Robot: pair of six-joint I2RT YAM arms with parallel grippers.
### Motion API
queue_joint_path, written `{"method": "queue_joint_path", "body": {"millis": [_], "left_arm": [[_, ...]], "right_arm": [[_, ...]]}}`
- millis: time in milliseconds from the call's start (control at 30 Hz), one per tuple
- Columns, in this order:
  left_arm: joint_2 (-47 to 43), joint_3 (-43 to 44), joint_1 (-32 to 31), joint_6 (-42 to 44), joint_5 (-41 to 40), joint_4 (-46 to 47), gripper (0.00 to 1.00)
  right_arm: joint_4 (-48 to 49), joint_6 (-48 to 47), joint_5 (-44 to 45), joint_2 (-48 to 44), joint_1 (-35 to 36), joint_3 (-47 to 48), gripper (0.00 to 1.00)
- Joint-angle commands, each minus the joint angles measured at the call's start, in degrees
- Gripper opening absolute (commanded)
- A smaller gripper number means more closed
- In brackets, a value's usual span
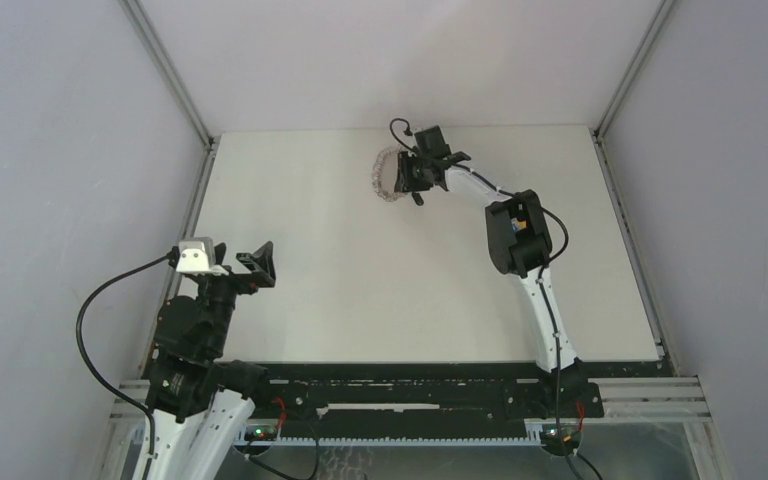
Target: Put the keys on the keyring
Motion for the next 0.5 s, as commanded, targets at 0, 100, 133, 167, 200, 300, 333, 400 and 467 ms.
{"method": "queue_joint_path", "body": {"millis": [0,100,133,167,200,300,333,400,467], "left_arm": [[-0.51,-0.79,-0.42,1.28,0.03,1.20,1.00],[-0.51,-0.80,-0.47,1.26,0.19,1.20,1.00],[-0.49,-0.79,-0.48,1.28,0.20,1.20,1.00],[-0.51,-0.79,-0.53,1.26,0.24,1.20,1.00],[-0.39,-0.79,-0.59,1.26,0.26,1.20,1.00],[-0.43,-0.77,-0.61,1.26,0.38,1.12,1.00],[-0.36,-0.79,-0.69,1.24,0.40,1.12,1.00],[-0.24,-0.73,-0.77,1.31,0.46,1.12,1.00],[-0.17,-0.70,-0.76,1.22,0.57,1.03,1.00]], "right_arm": [[-3.44,-0.83,-3.41,1.22,-0.33,3.40,0.35],[-3.93,-0.82,-5.59,1.95,-0.53,4.04,0.33],[-4.00,-0.80,-6.05,2.09,-0.58,4.15,0.31],[-4.02,-0.68,-6.27,2.19,-0.67,4.18,0.30],[-3.94,-0.54,-6.55,2.23,-0.85,4.21,0.28],[-3.69,0.02,-7.61,2.32,-1.38,4.03,0.19],[-3.67,0.16,-7.64,2.28,-1.46,3.84,0.18],[-3.67,0.08,-7.68,1.96,-1.43,3.25,0.18],[-3.67,0.00,-7.48,1.56,-1.39,2.44,0.15]]}}
